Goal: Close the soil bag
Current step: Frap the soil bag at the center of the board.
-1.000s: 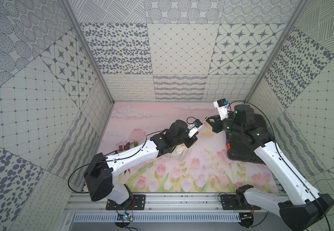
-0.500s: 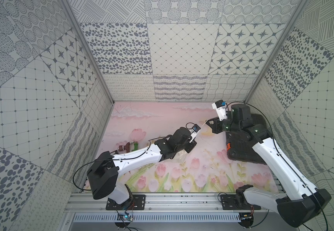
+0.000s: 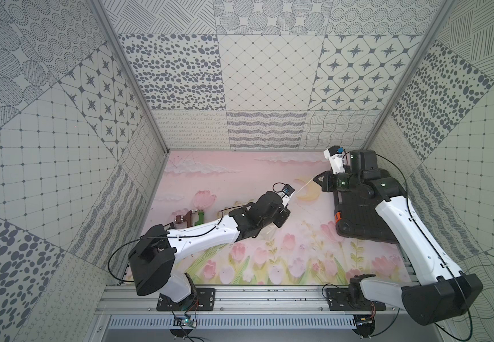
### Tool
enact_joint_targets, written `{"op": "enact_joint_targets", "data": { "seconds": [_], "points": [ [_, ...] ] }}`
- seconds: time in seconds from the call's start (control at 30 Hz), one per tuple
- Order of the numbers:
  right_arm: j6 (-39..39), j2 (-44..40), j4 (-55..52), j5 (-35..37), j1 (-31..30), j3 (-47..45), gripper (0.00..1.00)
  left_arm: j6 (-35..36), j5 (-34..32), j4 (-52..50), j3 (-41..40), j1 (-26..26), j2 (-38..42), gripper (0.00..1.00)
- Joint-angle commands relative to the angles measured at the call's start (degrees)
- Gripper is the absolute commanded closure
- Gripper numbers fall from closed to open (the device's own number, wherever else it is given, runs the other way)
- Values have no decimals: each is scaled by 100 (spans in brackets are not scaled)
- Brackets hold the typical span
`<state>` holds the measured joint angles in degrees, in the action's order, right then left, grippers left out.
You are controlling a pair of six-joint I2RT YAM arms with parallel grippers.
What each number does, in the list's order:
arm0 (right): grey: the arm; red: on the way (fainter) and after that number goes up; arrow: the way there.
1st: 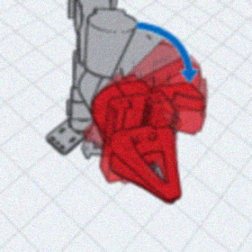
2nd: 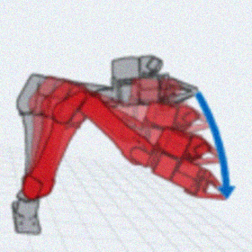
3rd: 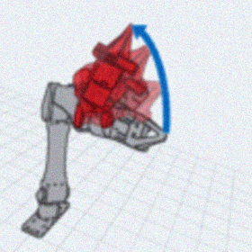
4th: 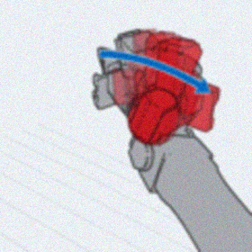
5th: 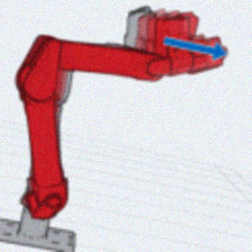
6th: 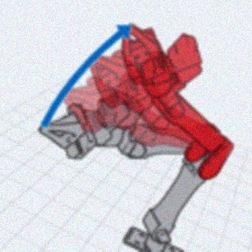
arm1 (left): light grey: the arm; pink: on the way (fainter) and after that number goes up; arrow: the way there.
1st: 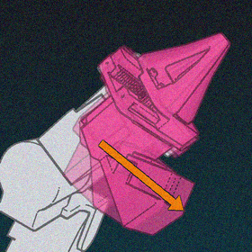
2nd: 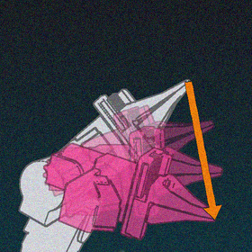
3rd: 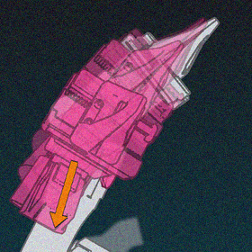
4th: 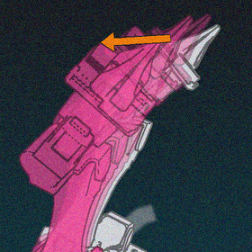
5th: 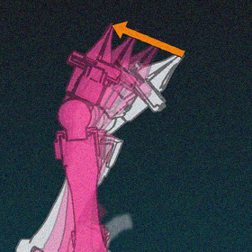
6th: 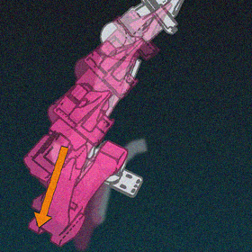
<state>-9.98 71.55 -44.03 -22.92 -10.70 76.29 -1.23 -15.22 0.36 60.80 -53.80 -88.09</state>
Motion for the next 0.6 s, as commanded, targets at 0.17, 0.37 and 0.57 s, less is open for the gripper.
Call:
{"op": "enact_joint_targets", "data": {
  "seconds": [0.17, 0.37, 0.57],
  "points": [
    [-750, -199, 2835, 1159, 1523, 711, 100, -359, -751, -4800, -242, 232, -437, 94],
    [-803, -149, 2831, 1078, 1670, 680, 100, -471, -878, -5034, -116, 308, -627, 85],
    [-855, -115, 2835, 857, 1685, 668, 100, -513, -933, -5054, -96, 432, -568, 85]
  ]
}}
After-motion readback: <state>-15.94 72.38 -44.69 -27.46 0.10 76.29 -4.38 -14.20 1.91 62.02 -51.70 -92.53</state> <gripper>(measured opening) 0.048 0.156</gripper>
